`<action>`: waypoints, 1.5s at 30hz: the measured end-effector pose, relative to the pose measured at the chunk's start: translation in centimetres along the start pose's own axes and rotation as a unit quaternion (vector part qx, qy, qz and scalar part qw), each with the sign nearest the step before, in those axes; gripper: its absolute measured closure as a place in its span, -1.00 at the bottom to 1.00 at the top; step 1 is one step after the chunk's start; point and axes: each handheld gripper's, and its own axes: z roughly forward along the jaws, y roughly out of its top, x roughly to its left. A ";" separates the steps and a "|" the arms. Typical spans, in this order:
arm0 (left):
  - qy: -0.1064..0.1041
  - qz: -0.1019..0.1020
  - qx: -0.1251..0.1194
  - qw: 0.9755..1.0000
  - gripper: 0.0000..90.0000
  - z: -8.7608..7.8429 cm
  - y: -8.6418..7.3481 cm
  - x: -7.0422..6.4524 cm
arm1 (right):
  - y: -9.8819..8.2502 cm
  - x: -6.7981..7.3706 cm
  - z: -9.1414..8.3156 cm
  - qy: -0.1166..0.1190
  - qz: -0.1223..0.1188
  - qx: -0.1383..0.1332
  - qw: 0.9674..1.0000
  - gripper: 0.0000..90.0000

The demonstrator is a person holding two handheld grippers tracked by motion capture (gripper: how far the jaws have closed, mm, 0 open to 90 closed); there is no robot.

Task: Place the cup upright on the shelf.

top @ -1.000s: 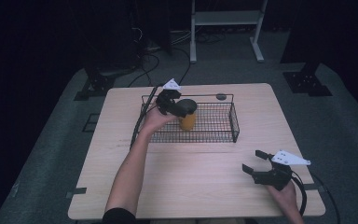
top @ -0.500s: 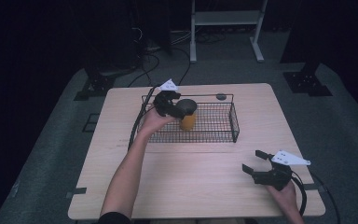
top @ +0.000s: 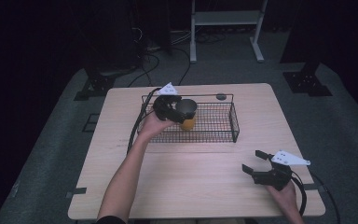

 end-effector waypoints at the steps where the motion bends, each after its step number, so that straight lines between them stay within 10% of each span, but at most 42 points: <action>1: 0.000 0.000 -0.002 1.000 -0.97 -0.1 -0.1 -0.1 | 0.0 0.0 0.0 0.000 0.000 0.000 1.000 -0.70; 45: -0.002 0.009 -0.035 0.999 -0.97 -3.2 -3.3 -3.6 | 0.0 0.1 0.1 -0.001 -0.003 0.004 1.000 -0.70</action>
